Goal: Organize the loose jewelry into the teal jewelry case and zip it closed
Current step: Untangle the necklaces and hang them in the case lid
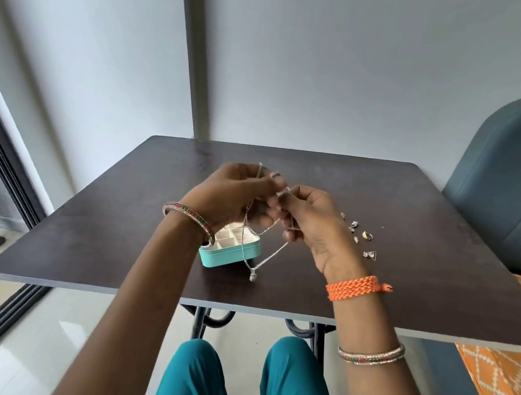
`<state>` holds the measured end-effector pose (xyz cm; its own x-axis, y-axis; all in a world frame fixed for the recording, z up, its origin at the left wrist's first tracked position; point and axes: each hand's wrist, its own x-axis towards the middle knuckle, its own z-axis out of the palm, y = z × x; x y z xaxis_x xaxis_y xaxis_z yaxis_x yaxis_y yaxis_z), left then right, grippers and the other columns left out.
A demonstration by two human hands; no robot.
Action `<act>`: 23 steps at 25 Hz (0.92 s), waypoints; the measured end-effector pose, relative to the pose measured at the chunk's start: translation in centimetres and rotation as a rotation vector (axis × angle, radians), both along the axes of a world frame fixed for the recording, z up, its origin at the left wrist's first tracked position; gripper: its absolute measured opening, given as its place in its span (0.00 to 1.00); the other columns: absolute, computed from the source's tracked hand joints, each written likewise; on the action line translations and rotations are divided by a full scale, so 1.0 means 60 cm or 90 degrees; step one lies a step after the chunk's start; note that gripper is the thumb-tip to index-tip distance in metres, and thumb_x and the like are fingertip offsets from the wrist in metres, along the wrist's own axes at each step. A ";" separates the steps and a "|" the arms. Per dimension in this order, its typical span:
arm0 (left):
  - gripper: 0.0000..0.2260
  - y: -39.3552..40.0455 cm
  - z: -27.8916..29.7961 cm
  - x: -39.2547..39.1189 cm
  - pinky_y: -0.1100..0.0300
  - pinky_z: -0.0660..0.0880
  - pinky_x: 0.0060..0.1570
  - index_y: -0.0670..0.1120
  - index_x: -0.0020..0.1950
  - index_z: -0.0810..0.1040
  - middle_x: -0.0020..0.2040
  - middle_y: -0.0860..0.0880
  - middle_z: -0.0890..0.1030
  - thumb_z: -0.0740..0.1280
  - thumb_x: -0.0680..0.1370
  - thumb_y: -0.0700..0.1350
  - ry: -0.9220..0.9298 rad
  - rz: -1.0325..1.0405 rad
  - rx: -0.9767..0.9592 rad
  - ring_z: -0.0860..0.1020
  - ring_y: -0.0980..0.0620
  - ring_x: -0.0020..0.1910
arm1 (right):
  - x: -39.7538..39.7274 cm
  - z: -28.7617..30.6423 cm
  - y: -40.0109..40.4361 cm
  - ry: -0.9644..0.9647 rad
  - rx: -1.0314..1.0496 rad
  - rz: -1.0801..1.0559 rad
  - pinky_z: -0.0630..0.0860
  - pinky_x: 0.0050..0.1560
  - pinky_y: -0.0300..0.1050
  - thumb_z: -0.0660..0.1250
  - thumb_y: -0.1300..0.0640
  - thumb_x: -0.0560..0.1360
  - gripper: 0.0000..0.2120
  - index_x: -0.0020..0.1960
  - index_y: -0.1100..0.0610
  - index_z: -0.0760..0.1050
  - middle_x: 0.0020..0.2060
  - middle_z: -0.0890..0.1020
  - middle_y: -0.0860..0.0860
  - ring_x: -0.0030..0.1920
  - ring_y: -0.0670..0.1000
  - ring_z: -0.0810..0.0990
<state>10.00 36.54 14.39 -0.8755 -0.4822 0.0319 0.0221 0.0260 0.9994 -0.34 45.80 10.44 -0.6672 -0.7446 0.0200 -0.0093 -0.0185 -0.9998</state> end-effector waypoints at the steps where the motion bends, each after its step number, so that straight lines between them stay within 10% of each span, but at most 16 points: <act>1: 0.05 -0.012 0.005 0.000 0.66 0.75 0.24 0.40 0.42 0.76 0.24 0.50 0.74 0.64 0.77 0.38 0.033 0.054 -0.006 0.74 0.56 0.21 | -0.006 -0.006 -0.003 0.036 0.023 -0.060 0.65 0.24 0.37 0.67 0.60 0.74 0.09 0.36 0.56 0.72 0.26 0.76 0.49 0.26 0.46 0.69; 4: 0.06 -0.038 0.016 0.006 0.67 0.64 0.20 0.40 0.41 0.76 0.20 0.52 0.66 0.64 0.77 0.40 0.043 0.079 0.001 0.62 0.57 0.18 | -0.019 -0.012 -0.006 0.168 0.065 -0.198 0.67 0.27 0.39 0.69 0.62 0.71 0.09 0.35 0.55 0.72 0.27 0.79 0.50 0.24 0.46 0.72; 8: 0.08 -0.031 -0.006 0.004 0.68 0.61 0.20 0.41 0.41 0.79 0.25 0.49 0.68 0.69 0.74 0.46 -0.273 -0.101 -0.374 0.62 0.55 0.21 | -0.038 -0.002 -0.012 0.307 0.100 -0.314 0.68 0.32 0.39 0.71 0.60 0.69 0.04 0.43 0.54 0.78 0.34 0.81 0.51 0.33 0.48 0.77; 14: 0.07 -0.038 -0.033 -0.007 0.65 0.65 0.25 0.46 0.35 0.79 0.20 0.54 0.72 0.70 0.74 0.43 0.029 0.196 -0.362 0.66 0.58 0.21 | -0.054 0.004 -0.004 0.045 -0.047 -0.272 0.76 0.27 0.41 0.75 0.60 0.69 0.07 0.37 0.53 0.77 0.32 0.79 0.51 0.27 0.46 0.75; 19: 0.12 -0.042 0.007 -0.021 0.64 0.75 0.39 0.44 0.36 0.74 0.23 0.53 0.73 0.59 0.78 0.39 0.310 0.156 0.371 0.74 0.57 0.26 | -0.026 -0.017 -0.004 -0.065 0.017 -0.119 0.80 0.39 0.44 0.71 0.61 0.72 0.04 0.41 0.56 0.77 0.33 0.80 0.50 0.33 0.45 0.79; 23: 0.13 -0.047 -0.020 -0.020 0.66 0.74 0.30 0.45 0.36 0.77 0.23 0.56 0.69 0.59 0.79 0.41 0.383 0.108 0.522 0.67 0.59 0.23 | -0.027 -0.008 0.005 -0.235 -0.115 0.041 0.82 0.37 0.43 0.72 0.63 0.69 0.03 0.41 0.60 0.78 0.32 0.81 0.53 0.32 0.47 0.81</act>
<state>8.79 33.71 13.17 -0.7416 -0.6690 0.0485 0.5847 -0.6092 0.5358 -1.96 46.12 9.99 -0.6057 -0.7918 -0.0778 0.3558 -0.1820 -0.9167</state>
